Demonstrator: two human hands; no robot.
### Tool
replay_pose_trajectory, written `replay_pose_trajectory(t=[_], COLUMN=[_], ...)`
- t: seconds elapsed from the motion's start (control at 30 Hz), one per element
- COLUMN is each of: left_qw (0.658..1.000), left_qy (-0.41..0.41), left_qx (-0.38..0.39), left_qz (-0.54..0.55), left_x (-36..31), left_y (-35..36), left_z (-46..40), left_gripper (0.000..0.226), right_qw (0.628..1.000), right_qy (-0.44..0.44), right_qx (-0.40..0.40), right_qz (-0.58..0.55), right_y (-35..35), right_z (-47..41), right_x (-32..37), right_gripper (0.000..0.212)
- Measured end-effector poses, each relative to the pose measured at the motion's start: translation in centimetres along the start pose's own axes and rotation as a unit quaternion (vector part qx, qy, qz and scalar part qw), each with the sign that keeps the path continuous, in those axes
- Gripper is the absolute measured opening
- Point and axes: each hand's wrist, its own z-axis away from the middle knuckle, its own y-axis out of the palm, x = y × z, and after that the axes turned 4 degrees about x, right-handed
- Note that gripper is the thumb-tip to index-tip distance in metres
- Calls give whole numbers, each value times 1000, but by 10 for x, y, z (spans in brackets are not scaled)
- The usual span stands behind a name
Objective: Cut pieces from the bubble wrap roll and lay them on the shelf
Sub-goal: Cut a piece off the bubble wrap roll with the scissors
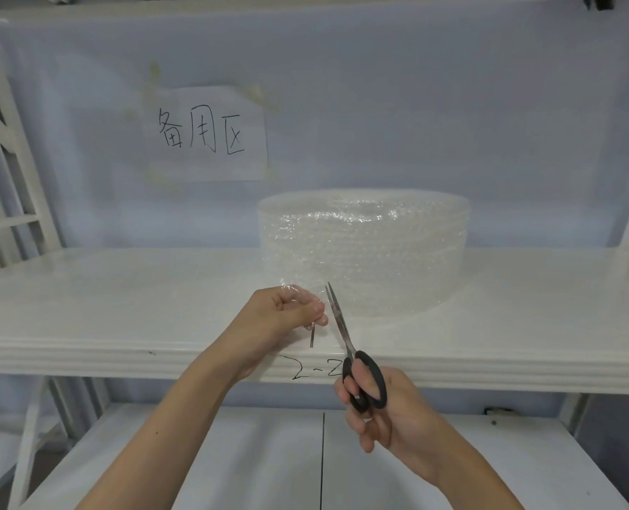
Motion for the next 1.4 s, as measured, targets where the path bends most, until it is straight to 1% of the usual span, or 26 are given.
replay_pose_trajectory(t=[0.13,0.23,0.33,0.4,0.53,0.67,0.77,0.87,1.0,1.07,1.23,1.27,1.4], left_qw=[1000,1000,999,999,1000,1000,999,998,998,999,997,997,1000], left_qy=[-3,-12,-16,-10,-3,-1,-4,-6,-11,-19,-22,-21,-12], left_qx=[8,21,31,28,24,30,51,63,55,49,32,26,0], left_qz=[-6,-15,-16,-18,-6,2,-12,-22,-16,-6,70,71,22], left_x=[0,0,-1,-1,-1,-2,-3,-4,-6,-5,-7,-8,-9], left_y=[-2,-4,-3,-3,-4,-3,-3,-4,-5,-6,-4,-2,3], left_z=[0,1,3,3,3,4,6,7,8,7,7,7,7], left_gripper=[6,10,10,7,6,5,8,8,7,11,22,21,17], right_qw=[1000,998,997,996,997,998,998,997,996,996,995,995,994], right_qy=[16,52,77,77,54,46,58,63,57,52,53,54,56], right_qx=[7,18,16,7,-2,-8,-5,-2,-11,-14,-20,-21,-18], right_qz=[9,7,12,33,59,52,34,40,70,72,79,83,89], right_y=[1,1,0,1,4,6,7,8,8,6,7,8,9], right_z=[2,6,5,3,3,2,3,2,2,2,1,1,1], right_x=[2,9,17,22,24,22,25,29,31,29,29,29,29], right_gripper=[34,43,50,52,45,49,49,49,45,44,44,44,46])
